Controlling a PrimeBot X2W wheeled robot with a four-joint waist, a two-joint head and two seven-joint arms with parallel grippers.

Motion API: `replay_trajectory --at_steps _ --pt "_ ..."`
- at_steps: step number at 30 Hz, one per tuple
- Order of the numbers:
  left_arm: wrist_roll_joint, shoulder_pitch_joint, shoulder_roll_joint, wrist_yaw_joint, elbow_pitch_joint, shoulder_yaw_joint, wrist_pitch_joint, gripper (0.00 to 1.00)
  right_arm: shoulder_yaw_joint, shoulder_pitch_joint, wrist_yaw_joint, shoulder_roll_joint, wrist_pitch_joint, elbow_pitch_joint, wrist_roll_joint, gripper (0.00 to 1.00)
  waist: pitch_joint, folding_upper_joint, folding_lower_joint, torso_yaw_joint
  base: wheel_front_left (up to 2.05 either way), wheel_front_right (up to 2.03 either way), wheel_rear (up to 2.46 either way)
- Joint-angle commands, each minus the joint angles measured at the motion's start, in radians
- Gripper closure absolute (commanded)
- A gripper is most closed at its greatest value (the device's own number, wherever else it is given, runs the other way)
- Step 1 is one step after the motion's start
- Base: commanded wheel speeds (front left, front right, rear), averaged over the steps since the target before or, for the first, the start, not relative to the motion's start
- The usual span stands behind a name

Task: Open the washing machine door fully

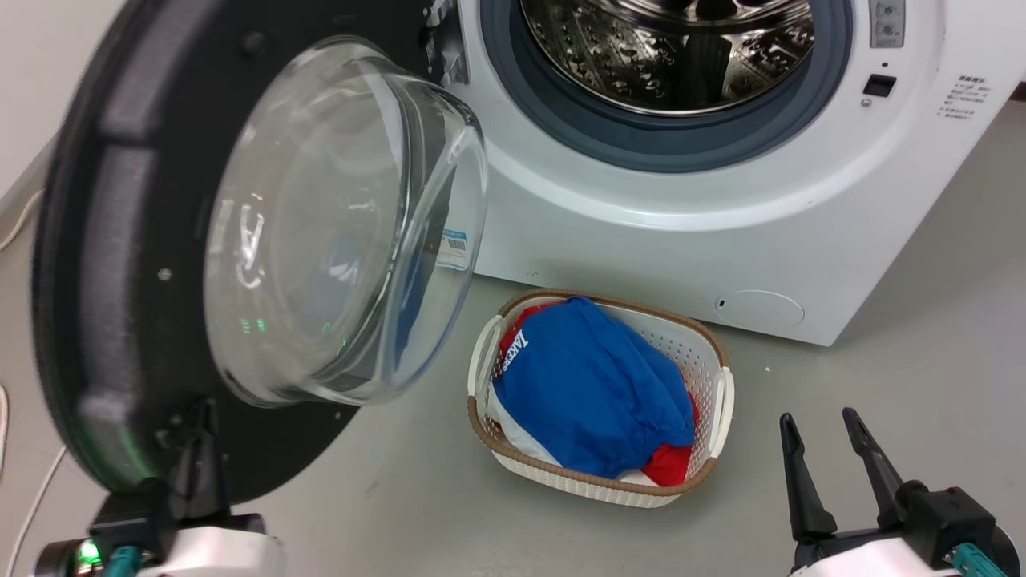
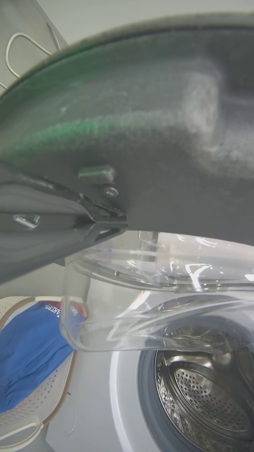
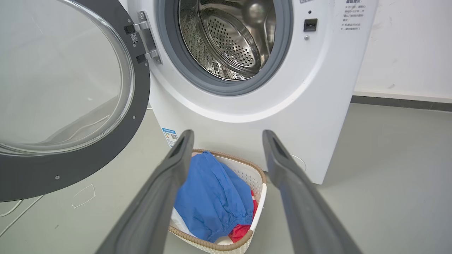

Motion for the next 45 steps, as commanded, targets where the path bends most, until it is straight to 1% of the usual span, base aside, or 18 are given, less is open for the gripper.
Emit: replay_trajectory --at_steps 1,9,10,19,23,29,36,45 --pt "-0.004 -0.015 0.003 0.011 0.007 0.033 0.003 1.0 -0.002 -0.015 0.0 0.002 -0.002 -0.001 -0.005 0.0 0.01 -0.0001 0.0 -0.005 0.0 0.0 0.0" --pt "-0.014 -0.071 -0.003 0.014 0.034 0.156 0.003 1.0 -0.012 -0.035 0.0 0.002 -0.002 -0.006 -0.016 0.0 0.048 -0.0001 0.0 -0.009 0.0 0.0 0.0" --pt "-0.02 -0.094 0.003 0.008 0.045 0.186 0.002 1.0 -0.013 -0.038 0.0 0.002 -0.002 -0.007 -0.019 0.0 0.058 -0.0001 0.0 -0.009 0.0 0.0 0.0" --pt "-0.025 -0.197 0.014 -0.024 0.133 0.304 0.003 1.0 -0.015 -0.066 0.0 0.002 -0.002 -0.01 -0.038 0.0 0.106 -0.0001 0.0 -0.017 0.0 0.0 0.0" --pt "-0.028 -0.241 0.031 -0.041 0.19 0.353 0.003 1.0 -0.022 -0.074 0.0 0.002 -0.002 -0.013 -0.047 0.0 0.124 -0.0001 0.0 -0.024 0.0 0.0 0.0" --pt "-0.011 -0.295 0.046 -0.064 0.259 0.405 0.003 1.0 -0.021 -0.089 0.0 0.002 -0.002 -0.013 -0.053 0.0 0.141 -0.0001 0.0 -0.037 0.0 0.0 0.0" --pt "0.005 -0.348 0.064 -0.074 0.328 0.465 0.003 1.0 -0.021 -0.099 0.0 0.002 -0.002 -0.015 -0.056 0.0 0.155 -0.0001 0.0 -0.052 0.0 0.0 0.0" --pt "0.029 -0.365 0.065 -0.091 0.349 0.508 0.003 1.0 -0.022 -0.096 0.0 0.002 -0.002 -0.009 -0.048 0.0 0.147 -0.0001 0.0 -0.065 0.0 0.0 0.0"
